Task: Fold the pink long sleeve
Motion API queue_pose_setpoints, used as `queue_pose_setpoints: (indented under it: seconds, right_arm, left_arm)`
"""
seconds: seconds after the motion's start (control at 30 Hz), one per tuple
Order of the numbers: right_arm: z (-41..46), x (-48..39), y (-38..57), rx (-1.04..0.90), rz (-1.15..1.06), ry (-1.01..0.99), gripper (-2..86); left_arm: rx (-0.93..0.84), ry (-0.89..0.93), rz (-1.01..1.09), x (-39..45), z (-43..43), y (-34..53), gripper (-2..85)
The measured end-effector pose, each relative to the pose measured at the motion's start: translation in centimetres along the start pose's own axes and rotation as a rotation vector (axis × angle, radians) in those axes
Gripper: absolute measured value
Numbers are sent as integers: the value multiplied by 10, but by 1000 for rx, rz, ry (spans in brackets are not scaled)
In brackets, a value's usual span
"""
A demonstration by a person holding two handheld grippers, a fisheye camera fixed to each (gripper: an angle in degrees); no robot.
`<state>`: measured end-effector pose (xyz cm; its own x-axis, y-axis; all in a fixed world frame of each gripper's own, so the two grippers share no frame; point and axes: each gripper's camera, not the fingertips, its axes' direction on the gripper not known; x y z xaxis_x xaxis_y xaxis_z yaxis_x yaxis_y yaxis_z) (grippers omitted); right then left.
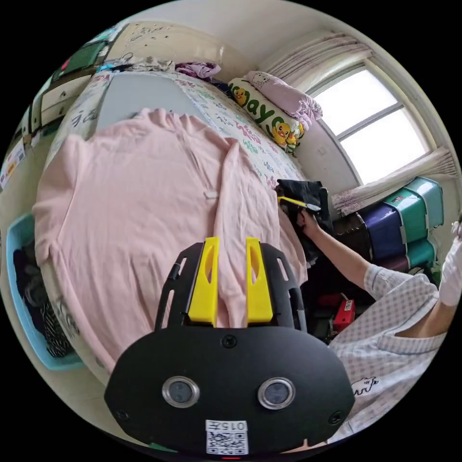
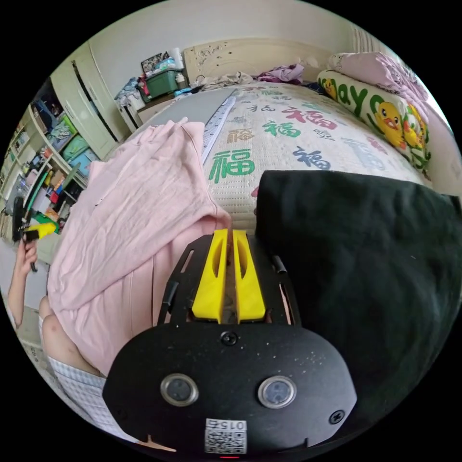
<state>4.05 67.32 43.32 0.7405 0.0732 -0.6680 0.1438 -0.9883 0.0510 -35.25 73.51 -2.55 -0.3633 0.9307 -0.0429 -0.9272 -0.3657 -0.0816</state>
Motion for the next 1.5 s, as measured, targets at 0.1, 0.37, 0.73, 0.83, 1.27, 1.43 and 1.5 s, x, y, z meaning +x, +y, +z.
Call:
queue_pose_setpoints:
  seconds: [0.1, 0.37, 0.73, 0.83, 1.27, 1.43, 1.5]
  right_arm:
    - [-53, -32, 48, 72, -30, 34, -1]
    - [-113, -199, 181, 200, -78, -263, 38]
    - [-57, -335, 177, -71, -234, -233, 39]
    - [-39, -322, 199, -81, -215, -275, 20]
    - [-20, -336, 237, -79, -291, -183, -1]
    - [-45, -326, 224, 4, -234, -185, -4]
    - [-47, -328, 216, 79, -191, -196, -4]
  left_arm:
    - [155, 60, -123, -28, -8, 85, 91]
    - [69, 80, -122, -19, 62, 109, 105]
    - [93, 0, -162, -38, 53, 139, 3]
    - [62, -15, -173, -56, 66, 149, 0]
    - [224, 283, -170, -157, 42, 210, 3]
    - [629, 410, -589, -287, -24, 285, 38]
    - [644, 383, -809, -354, -36, 302, 72]
